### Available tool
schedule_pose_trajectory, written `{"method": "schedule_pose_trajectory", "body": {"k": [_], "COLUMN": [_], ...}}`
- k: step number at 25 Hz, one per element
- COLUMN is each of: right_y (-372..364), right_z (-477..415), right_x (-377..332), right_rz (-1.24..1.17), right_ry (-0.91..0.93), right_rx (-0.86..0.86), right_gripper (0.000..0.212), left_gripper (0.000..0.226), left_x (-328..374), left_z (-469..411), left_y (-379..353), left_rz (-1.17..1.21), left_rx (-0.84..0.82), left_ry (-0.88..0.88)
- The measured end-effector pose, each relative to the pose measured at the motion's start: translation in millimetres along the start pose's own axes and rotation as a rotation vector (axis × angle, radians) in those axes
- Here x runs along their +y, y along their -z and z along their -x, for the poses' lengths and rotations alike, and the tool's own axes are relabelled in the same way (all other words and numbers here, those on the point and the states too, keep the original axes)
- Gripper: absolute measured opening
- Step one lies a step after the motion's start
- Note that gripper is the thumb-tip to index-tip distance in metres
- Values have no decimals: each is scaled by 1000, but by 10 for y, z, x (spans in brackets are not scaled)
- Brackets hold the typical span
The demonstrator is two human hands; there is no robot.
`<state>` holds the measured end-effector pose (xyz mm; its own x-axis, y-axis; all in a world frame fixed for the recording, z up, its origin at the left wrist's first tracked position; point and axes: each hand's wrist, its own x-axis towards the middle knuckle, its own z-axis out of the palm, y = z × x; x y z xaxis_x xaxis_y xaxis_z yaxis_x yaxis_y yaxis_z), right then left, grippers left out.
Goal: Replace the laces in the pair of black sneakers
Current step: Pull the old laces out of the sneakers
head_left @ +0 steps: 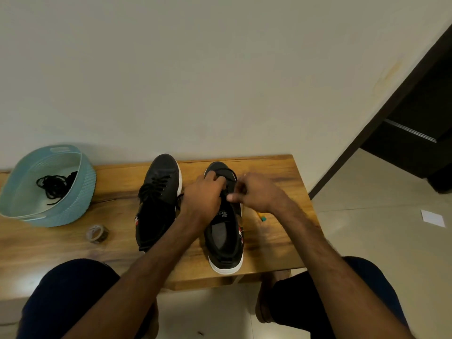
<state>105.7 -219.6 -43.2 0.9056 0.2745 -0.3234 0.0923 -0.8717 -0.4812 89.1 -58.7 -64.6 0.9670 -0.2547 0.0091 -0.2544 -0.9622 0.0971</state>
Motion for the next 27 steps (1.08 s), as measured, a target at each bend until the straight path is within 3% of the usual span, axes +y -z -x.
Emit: {"method": "schedule_pose_trajectory", "body": {"k": [2,8,11,13,16,18,23,27], "right_y": [-60,-149,-150,-176,-174,-154,-108,-54], "right_z": [12,59,26,2,8,20,62,92], "right_x": [-39,-6,-6,-22,-17,13,52,103], "right_rz": [112,177,87,51,49,88,70,25], "right_ry": [-25,-36,-40,-22,-17,-3,42,32], "right_rx": [-137,-35,-65,-94,-89,-53,-62,-76], "right_gripper": [41,32,36,39,33,26,41,25], "left_gripper": [16,22,16,20,27,31,25,11], "left_x": [32,-101,-91,-31,-45,-86,39,18], "left_z": [-44,-169,-130,-90,-114,-116,-49,-64], "left_y": [-11,75,171,149,107,64,-153,-174], "left_rz": [32,130,240,148,11,-7,-98,120], "left_rx": [39,213,64,-76,-133,-89,73,208], "left_ry": [29,149,-50,-121,-130,-121,-89,-15]}}
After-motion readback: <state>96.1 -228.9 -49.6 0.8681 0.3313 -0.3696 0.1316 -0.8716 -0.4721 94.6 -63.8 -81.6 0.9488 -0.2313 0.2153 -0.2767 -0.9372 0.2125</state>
